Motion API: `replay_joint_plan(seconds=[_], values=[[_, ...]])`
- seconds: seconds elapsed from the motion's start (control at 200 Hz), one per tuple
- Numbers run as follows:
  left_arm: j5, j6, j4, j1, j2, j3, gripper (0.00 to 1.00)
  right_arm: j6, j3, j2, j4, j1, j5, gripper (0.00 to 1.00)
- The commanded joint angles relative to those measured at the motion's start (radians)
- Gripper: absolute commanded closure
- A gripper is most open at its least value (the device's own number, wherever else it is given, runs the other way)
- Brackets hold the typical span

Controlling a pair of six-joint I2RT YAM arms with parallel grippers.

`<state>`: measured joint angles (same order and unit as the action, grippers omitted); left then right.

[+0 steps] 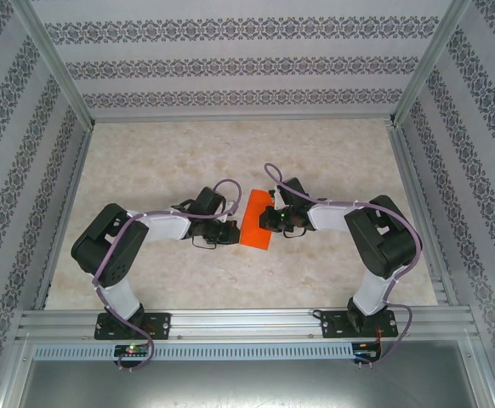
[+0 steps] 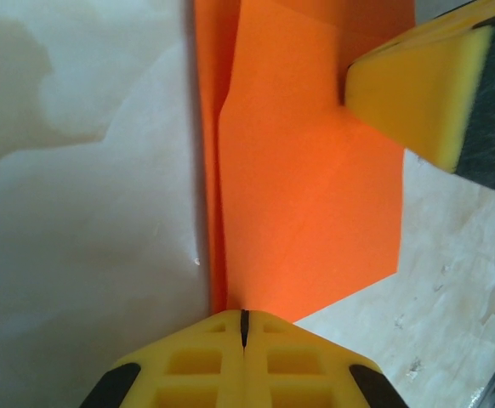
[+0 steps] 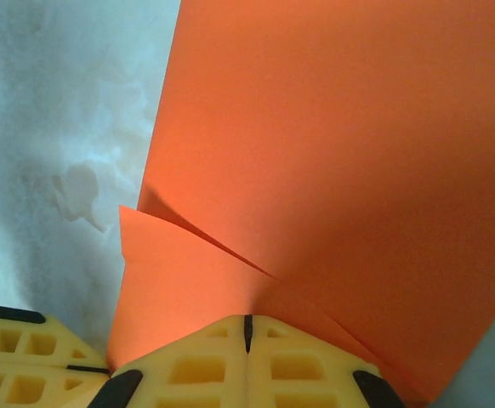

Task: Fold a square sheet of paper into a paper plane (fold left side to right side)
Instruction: Fold the triangle a second time at the center of the table.

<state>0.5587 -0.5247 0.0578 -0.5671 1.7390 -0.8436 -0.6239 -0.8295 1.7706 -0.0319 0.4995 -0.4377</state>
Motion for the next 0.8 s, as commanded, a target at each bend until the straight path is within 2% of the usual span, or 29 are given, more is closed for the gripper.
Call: replay_joint_plan(seconds=[0.0, 0.41, 0.794], values=[[0.041, 0.024, 0.07, 0.013, -0.011, -0.059, 0.93, 0.017, -0.005, 0.027, 0.049, -0.003, 0.036, 1.0], [0.171, 0.054, 0.065, -0.005, 0.137, -0.198, 0.93, 0.019, -0.003, 0.033, 0.049, -0.002, 0.033, 1.0], [0.134, 0.078, 0.095, -0.007, 0.205, -0.225, 0.94, 0.033, -0.008, 0.035, 0.07, -0.002, 0.04, 1.0]])
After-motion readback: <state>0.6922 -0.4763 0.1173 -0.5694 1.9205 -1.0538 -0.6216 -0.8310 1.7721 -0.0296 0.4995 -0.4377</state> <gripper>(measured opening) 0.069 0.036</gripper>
